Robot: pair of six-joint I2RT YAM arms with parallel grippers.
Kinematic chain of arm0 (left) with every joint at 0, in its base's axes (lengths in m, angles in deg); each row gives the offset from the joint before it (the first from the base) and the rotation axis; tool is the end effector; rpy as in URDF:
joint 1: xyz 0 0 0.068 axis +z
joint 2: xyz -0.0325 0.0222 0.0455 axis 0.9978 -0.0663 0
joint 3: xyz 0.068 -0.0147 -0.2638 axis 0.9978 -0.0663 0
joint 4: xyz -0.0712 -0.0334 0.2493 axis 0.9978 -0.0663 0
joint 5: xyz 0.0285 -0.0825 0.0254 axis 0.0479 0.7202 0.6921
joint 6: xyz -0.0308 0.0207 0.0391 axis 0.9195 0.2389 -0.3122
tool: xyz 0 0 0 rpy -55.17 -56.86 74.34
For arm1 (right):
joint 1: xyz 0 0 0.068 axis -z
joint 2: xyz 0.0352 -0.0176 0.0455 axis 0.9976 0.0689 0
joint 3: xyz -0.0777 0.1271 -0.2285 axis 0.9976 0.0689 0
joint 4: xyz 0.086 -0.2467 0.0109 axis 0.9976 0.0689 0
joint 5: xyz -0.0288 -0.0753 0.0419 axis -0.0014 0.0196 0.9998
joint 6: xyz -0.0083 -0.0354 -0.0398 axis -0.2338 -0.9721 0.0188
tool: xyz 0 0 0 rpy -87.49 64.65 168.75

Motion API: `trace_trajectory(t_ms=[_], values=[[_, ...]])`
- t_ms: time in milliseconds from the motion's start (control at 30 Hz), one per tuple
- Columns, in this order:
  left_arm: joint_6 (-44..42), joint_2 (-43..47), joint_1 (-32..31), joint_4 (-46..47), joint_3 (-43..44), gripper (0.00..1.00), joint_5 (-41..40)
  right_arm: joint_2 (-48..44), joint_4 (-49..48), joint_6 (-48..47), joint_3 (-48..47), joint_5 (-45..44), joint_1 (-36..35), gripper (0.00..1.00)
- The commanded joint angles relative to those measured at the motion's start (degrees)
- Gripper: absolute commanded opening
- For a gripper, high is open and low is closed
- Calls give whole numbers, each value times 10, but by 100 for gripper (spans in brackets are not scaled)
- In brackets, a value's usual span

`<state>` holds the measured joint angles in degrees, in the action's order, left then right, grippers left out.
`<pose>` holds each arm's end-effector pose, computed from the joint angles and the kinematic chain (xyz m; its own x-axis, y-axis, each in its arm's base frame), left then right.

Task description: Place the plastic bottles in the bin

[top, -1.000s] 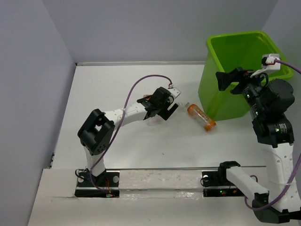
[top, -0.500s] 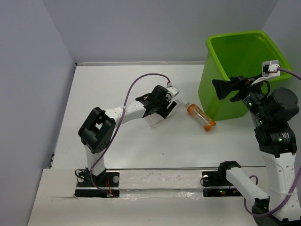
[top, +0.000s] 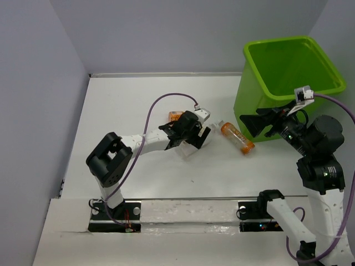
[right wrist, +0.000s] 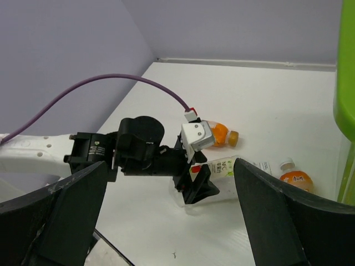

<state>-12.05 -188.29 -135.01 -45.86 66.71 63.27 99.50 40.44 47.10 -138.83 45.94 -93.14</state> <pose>0.2584 -0.2942 0.2142 -0.4032 0.3812 -0.8319 0.7218 0.6914 -0.0330 0.1068 0.0304 0.4497 -0.2122 0.2973 -0.9309 -0.5415 0.7572 0.3653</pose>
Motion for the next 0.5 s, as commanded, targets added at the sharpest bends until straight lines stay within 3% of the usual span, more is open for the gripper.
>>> trace_trajectory(t_ms=[0,267,333,367,400,433,467], values=[[39,-17,-13,-60,-37,99,22,-8,8,-8,4,19,1,100],[47,-32,-37,-57,-56,98,17,-21,25,-16,26,26,1,100],[52,-32,-46,-55,-64,74,-12,-30,34,-19,36,27,1,100],[53,-29,-48,-53,-67,57,-17,-33,37,-21,39,27,1,100],[56,-23,-51,-49,-75,49,-22,-40,40,-21,43,27,1,100],[63,-7,-53,-48,-78,26,-39,-45,46,-20,46,28,1,100],[67,5,-54,-48,-85,16,-51,-52,46,-12,52,30,1,100]])
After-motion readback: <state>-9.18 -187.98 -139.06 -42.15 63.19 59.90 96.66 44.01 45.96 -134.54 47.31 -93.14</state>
